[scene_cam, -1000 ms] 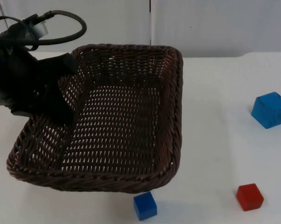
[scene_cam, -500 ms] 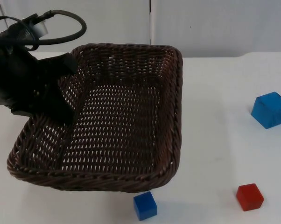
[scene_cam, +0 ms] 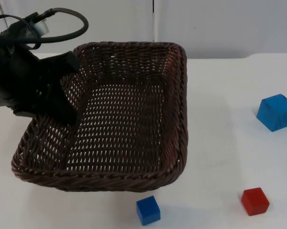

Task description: Pick up the basket with the left hand and place the largest block into the basket with the right hand.

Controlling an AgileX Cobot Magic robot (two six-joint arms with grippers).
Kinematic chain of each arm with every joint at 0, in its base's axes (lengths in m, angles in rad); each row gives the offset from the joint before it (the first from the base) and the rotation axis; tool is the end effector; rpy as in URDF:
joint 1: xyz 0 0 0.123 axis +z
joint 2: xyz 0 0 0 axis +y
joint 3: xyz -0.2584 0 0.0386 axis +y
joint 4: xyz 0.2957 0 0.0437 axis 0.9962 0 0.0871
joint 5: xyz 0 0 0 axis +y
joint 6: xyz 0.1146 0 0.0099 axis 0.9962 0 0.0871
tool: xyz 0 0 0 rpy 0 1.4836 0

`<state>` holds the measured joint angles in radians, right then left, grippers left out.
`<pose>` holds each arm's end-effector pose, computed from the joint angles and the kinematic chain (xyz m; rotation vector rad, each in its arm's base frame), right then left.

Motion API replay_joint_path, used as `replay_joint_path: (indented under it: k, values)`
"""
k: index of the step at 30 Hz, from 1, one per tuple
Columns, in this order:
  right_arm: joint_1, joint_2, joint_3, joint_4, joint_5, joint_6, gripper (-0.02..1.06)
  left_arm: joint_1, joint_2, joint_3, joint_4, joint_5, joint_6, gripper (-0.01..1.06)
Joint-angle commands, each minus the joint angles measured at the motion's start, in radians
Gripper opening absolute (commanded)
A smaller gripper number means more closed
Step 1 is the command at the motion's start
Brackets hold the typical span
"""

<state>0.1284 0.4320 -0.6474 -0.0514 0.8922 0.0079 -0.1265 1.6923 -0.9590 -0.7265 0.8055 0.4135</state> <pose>0.1558 0.0155 0.3082 -0.1418 2.1546 0.0169 0.3351 -0.0982 0.1119 0.0795 2.8504 -0.7705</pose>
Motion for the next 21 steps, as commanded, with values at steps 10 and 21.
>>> replay_joint_path:
  k: [10, 21]
  values:
    - [-0.005, 0.359, -0.141, 0.002, -0.136, 0.004, 1.05, -0.004, -0.017, -0.001, -0.037, -0.002, 0.001, 0.0]
    - [-0.005, 0.684, -0.314, 0.002, -0.187, 0.002, 1.05, -0.004, -0.017, -0.001, -0.037, -0.003, 0.001, 0.0]
